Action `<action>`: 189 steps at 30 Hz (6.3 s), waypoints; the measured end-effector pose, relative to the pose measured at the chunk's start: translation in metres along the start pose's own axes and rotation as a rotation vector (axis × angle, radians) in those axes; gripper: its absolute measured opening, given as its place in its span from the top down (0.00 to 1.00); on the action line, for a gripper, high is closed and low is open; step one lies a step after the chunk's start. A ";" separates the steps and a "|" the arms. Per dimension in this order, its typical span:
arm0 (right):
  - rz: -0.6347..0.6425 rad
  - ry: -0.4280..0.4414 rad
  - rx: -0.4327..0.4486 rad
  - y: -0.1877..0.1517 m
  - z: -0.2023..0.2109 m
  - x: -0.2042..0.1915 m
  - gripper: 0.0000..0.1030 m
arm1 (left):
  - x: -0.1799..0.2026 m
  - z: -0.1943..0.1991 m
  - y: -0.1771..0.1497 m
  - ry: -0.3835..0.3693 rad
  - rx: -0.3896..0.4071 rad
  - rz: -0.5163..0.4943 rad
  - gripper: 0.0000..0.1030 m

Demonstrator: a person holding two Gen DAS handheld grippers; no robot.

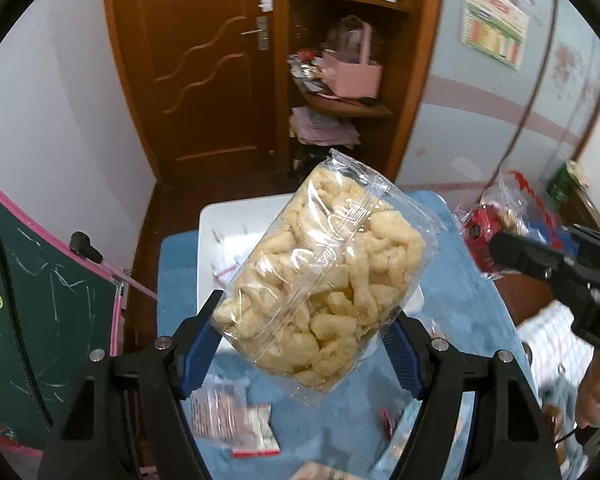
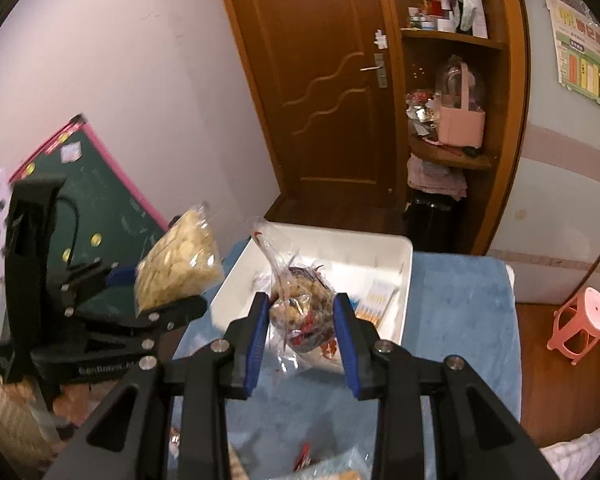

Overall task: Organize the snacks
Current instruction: 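Carry both bags over the white bin and open both tools to release, then grasp the brown chocolate wrapper with left tool while right tool grasps the cracker pack, then carry both snacks over the white bin and open both tools to drop them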

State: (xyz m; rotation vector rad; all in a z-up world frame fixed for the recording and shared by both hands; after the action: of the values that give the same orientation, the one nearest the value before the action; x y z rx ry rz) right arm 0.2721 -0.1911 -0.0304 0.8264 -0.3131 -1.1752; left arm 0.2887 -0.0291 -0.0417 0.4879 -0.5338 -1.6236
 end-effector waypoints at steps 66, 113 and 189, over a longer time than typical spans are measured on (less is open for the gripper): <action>-0.088 -0.089 -0.126 -0.035 -0.019 -0.030 0.66 | -0.033 0.041 -0.066 0.057 -0.040 0.058 0.05; 0.254 0.031 -0.703 -0.321 -0.157 -0.124 0.38 | -0.107 -0.106 -0.352 0.043 -0.611 0.276 0.05; 0.008 -0.131 -0.097 0.022 -0.096 0.000 0.44 | -0.031 -0.068 0.041 0.052 -0.030 0.096 0.73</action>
State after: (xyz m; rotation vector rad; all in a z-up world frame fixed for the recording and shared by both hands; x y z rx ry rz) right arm 0.3460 -0.1491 -0.0795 0.6647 -0.3638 -1.2304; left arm 0.3657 -0.0070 -0.0714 0.4741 -0.4868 -1.5216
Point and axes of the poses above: each gripper's, at about its wrist camera, not at the fingertips, and z roughly against the way its jaws point, x to its right, y to its top, the point moved 5 cm from there along -z, roughly the way its jaws point, and after that the axes turned 3 degrees about y, right-handed, at the moved point
